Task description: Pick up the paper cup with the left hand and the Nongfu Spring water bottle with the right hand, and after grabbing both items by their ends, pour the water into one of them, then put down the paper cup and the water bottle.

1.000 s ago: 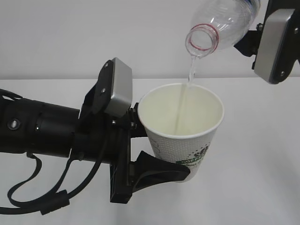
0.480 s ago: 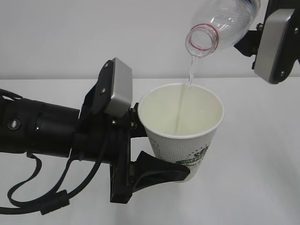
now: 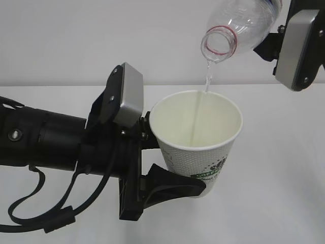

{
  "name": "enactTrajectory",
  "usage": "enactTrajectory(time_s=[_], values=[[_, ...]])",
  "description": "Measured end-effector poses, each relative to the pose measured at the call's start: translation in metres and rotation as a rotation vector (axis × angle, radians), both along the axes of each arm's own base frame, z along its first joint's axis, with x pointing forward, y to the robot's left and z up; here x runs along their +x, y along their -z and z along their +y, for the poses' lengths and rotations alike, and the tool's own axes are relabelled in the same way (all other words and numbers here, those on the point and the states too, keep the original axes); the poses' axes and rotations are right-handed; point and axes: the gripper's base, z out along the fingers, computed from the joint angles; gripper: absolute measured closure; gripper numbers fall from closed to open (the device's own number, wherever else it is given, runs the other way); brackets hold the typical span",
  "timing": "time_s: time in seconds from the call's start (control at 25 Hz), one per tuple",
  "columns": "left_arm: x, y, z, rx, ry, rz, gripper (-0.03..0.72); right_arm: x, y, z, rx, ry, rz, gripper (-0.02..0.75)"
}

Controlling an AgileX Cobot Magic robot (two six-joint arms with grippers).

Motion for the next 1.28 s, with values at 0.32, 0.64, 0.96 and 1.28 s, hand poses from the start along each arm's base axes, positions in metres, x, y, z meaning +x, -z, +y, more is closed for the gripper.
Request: enactTrajectory(time_s=[0.32,0.64,0.96,1.28], values=[[0.0,0.0,0.0,0.0,0.0,0.0,0.144,0.0,0.0,0.0,0.0,0.0,0.0,0.253],[0.0,0.0,0.0,0.0,0.0,0.0,0.144,0.0,0.0,0.0,0.0,0.0,0.0,0.253],[0.0,0.0,0.0,0.0,0.0,0.0,0.144,0.0,0.0,0.0,-0.001,0.0,-0.001,0.253],[0.0,0.0,0.0,0.0,0.0,0.0,0.145,0.0,0.0,0.0,-0.006,0.0,-0.007,0.253]])
